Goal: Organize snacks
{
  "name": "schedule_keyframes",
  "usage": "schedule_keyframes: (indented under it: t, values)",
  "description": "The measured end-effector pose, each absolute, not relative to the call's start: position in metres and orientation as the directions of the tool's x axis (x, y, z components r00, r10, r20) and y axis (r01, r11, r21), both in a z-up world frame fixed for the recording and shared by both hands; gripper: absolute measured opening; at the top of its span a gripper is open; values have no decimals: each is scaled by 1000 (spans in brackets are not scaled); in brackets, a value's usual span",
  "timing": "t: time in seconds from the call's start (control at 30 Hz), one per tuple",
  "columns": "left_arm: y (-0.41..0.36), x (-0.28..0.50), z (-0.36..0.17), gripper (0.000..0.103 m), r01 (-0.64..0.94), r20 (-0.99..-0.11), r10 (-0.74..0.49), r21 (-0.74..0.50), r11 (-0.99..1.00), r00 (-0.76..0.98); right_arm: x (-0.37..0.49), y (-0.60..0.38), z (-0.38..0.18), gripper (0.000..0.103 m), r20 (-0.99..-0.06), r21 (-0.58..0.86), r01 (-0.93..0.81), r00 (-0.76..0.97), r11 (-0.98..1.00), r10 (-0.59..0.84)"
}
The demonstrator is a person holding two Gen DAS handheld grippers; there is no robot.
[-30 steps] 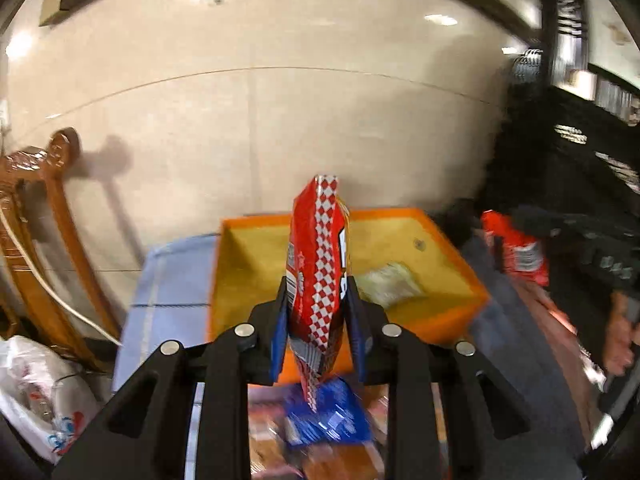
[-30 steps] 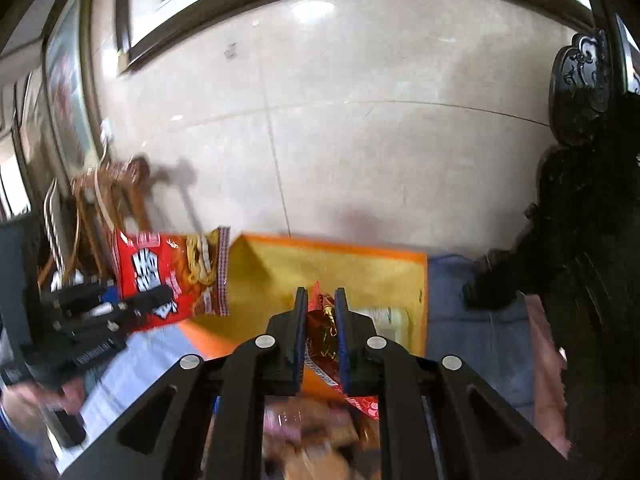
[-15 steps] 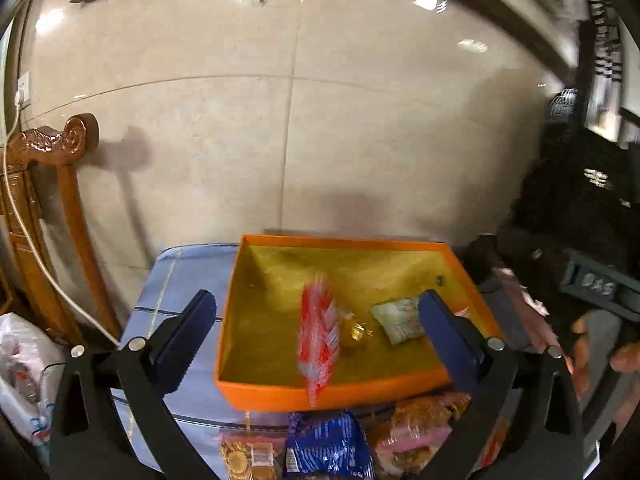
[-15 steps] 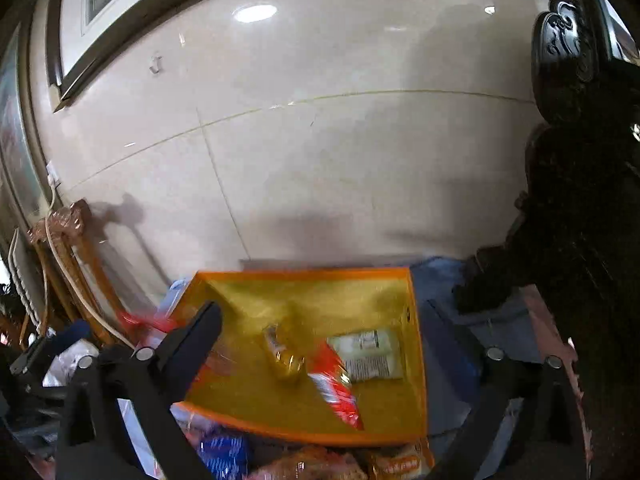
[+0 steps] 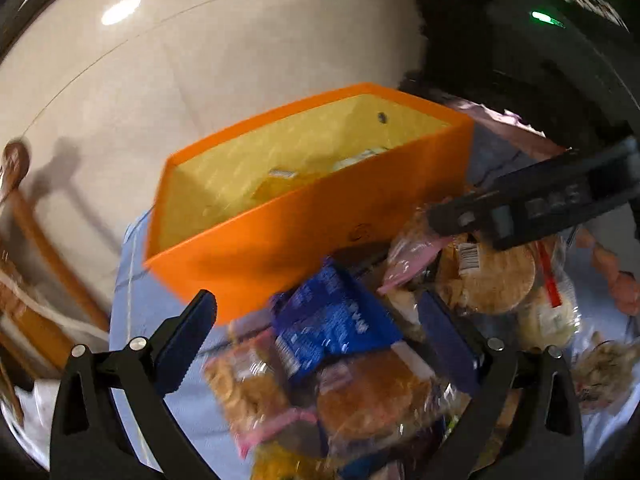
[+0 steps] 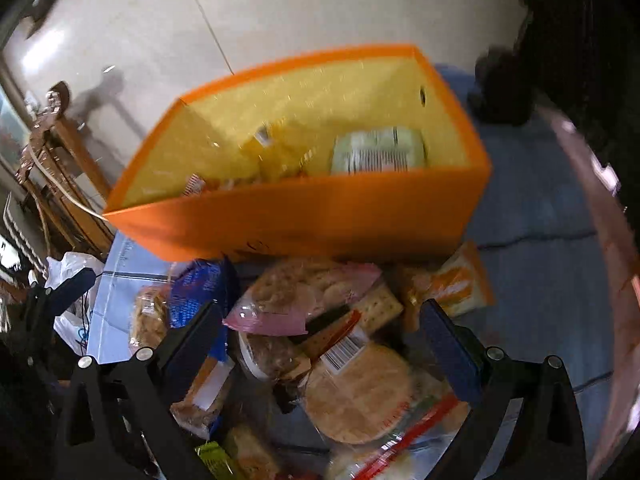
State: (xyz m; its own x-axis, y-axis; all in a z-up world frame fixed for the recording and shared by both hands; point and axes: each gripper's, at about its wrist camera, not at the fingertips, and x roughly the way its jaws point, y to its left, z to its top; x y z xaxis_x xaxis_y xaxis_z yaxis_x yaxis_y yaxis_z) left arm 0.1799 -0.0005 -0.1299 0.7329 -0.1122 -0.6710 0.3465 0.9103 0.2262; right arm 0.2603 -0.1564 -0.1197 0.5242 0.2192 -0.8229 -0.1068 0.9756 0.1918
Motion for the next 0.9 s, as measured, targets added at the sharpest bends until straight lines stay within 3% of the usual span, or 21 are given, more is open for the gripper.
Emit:
schedule_keyframes:
  t: [0.07, 0.2, 0.43, 0.47, 0.5, 0.53, 0.57, 0.67, 0.77, 0.9]
  values:
    - [-7, 191, -140, 99, 358, -671, -118, 232, 904, 732, 270, -153, -131, 99, -838, 209, -95, 496, 973, 228]
    - [3, 222, -167, 99, 303, -752, -59, 191, 933, 657, 289, -152, -145, 99, -854, 243, -28, 468, 970, 227]
    - [22, 243, -187, 99, 306, -804, -173, 13, 952, 570, 306, -151, -164, 97, -871, 277, 11, 425, 961, 246]
    - [27, 246, -189, 88, 301, -804, -199, -26, 953, 560, 307, -150, -167, 89, -867, 288, 11, 427, 958, 256]
    - [30, 246, -190, 75, 299, -802, -235, -75, 951, 549, 305, -152, -168, 73, -854, 320, 3, 433, 947, 288]
    - [35, 247, -192, 67, 259, -804, -216, -80, 962, 554, 306, -149, -167, 63, -846, 339, -4, 436, 941, 307]
    - [37, 248, -193, 65, 252, -801, -227, -98, 963, 553, 304, -146, -164, 58, -853, 302, -12, 443, 953, 276]
    - [38, 248, -192, 61, 233, -811, -216, -102, 967, 543, 296, -140, -160, 54, -855, 271, -42, 448, 962, 260]
    - [38, 240, -181, 45, 209, -806, -225, -129, 969, 548, 285, -144, -151, 52, -845, 290, -30, 460, 957, 271]
    - [49, 235, -176, 41, 179, -803, -253, -185, 966, 540, 270, -147, -135, 51, -830, 296, -51, 482, 954, 282]
